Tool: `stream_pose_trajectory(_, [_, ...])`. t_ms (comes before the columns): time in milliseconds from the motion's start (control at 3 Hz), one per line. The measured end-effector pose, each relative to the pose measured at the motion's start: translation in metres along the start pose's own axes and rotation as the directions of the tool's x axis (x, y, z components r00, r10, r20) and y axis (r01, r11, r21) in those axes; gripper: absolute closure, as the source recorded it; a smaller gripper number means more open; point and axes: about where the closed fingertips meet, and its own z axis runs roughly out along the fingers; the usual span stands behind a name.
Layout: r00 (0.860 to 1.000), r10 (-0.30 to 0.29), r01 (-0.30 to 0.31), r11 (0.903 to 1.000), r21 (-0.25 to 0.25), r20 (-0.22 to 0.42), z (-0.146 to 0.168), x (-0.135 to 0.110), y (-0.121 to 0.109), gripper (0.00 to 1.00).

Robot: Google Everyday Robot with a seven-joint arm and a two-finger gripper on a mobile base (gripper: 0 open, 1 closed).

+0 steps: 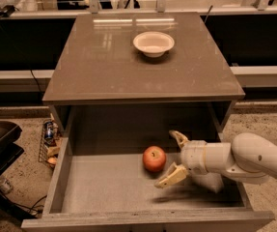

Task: Pick apple from top drawer and place on counter

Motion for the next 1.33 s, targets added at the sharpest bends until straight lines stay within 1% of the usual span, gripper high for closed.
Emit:
stream_pose_trajectory(333, [1.000, 0.003, -0.002, 0.9992, -0.039, 0.020, 0.013, -0.004, 0.013, 0.00])
stream_pose_trajectory(667, [0.999, 0.018, -0.015, 0.9971, -0.075, 0.030, 0.034, -0.002, 0.017, 0.26])
stream_pose_trajectory(1333, [0.999, 0.016, -0.013, 0.9968, -0.079, 0.031, 0.035, -0.003, 0.019, 0.72])
